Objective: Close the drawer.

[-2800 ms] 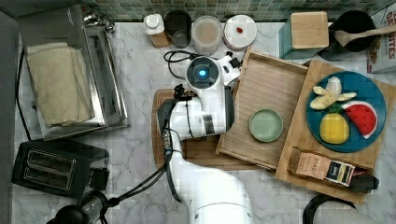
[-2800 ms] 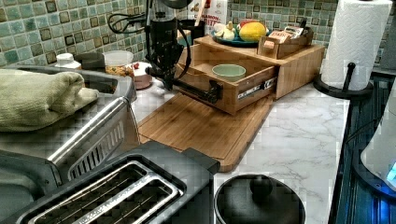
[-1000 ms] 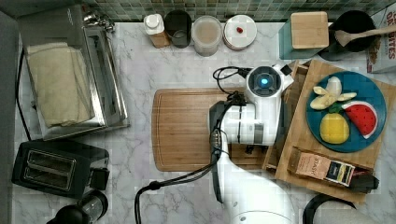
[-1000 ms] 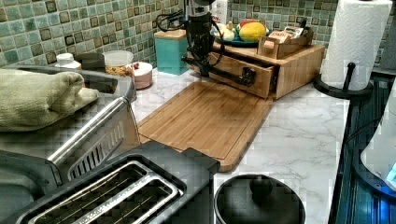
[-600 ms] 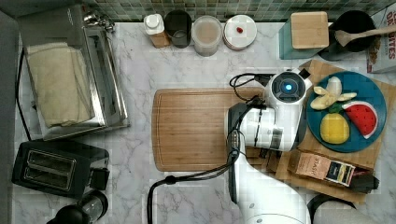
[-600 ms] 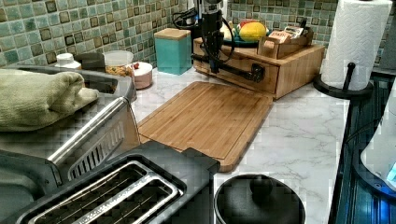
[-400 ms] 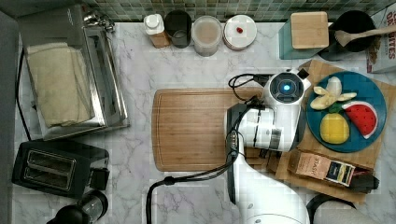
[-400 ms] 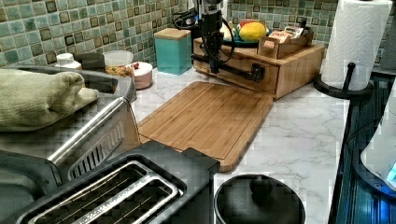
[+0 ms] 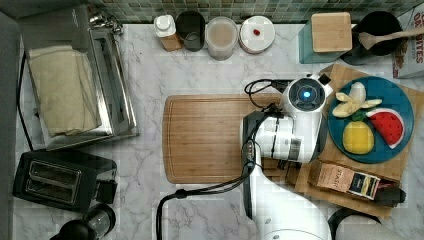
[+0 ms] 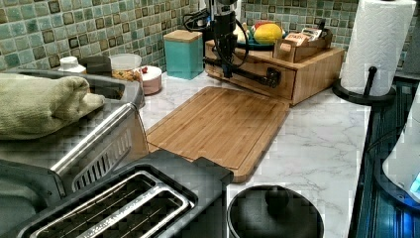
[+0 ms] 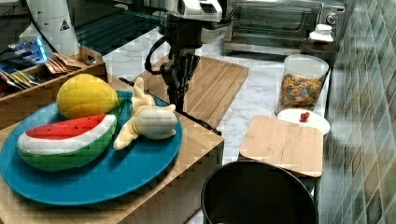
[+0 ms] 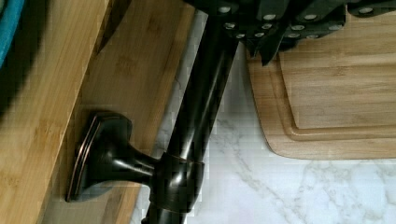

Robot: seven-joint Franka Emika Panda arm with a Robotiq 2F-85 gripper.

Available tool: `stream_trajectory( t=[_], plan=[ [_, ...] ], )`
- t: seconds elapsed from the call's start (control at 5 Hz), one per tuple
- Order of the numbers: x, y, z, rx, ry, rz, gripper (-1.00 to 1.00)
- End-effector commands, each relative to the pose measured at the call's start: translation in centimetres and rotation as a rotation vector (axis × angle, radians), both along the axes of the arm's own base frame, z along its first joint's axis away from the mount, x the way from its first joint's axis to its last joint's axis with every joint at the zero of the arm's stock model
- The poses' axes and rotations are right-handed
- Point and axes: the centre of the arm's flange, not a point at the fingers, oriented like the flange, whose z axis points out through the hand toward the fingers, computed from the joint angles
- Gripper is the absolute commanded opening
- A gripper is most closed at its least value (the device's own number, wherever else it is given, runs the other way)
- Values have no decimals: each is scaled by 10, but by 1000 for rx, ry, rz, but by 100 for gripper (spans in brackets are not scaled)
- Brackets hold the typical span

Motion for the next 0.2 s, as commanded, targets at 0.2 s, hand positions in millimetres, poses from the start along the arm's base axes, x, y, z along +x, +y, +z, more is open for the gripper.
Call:
stream_trajectory(
  t=[0.2],
  plan=[
    [-94, -179, 11, -85, 0, -302, -100]
  ],
)
